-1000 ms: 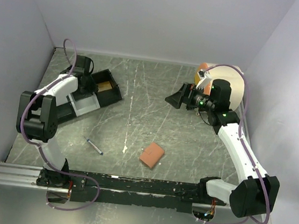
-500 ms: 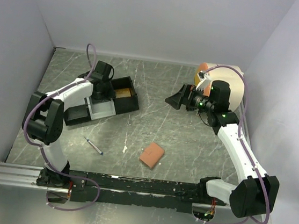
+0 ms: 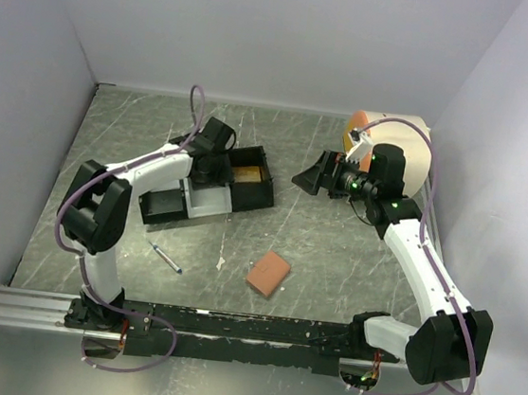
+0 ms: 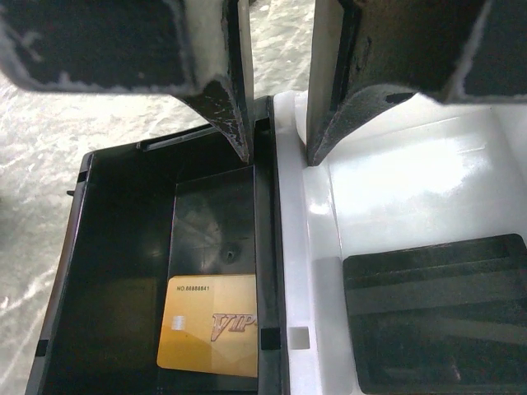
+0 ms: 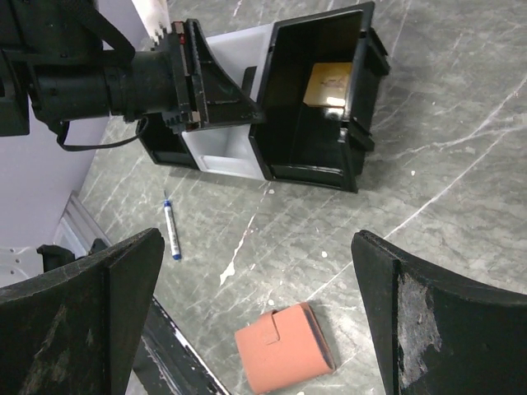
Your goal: Take the credit cards out of the card holder
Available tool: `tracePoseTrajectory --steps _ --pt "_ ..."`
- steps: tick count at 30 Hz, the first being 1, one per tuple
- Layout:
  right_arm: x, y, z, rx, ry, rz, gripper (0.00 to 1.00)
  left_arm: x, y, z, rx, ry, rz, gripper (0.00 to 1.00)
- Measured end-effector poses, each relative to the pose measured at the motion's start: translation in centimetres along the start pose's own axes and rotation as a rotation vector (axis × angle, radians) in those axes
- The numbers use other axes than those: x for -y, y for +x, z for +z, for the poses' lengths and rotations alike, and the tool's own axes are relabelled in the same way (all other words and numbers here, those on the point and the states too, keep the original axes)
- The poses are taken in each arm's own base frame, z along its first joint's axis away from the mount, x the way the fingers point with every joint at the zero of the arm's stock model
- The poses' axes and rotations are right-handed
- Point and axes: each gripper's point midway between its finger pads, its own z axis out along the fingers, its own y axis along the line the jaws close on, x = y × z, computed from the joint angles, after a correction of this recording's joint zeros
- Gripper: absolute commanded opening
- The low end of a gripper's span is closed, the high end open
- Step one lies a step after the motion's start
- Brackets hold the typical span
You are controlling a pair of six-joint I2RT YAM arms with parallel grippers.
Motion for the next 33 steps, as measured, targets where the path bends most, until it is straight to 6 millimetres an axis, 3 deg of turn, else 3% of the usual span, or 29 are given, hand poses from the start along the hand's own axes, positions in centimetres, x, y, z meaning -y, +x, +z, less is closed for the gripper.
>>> tracePoseTrajectory --steps 6,10,15,25,33 --pt "0.1 0.2 -0.2 0.001 0.011 0.002 1.0 3.3 1.6 0.7 -0.017 0.043 0.056 0.26" --pt "0.3 0.2 -0.2 -0.001 0.018 0.005 1.0 4.7 2.3 0.9 -0.024 0.06 0.076 0.35" --pt "0.4 0.4 -0.2 -0.006 0.026 0.009 1.0 5.2 2.2 1.2 -0.026 0.063 0.076 0.41" --pt "0.9 1.2 -0.1 -0.022 0.036 0.021 1.0 6.1 2.5 1.4 -0.046 0.099 0.078 0.41" --pt "1.2 1.5 0.0 -0.029 0.048 0.029 1.0 8.0 2.9 1.6 -0.067 0.148 0.08 0.53"
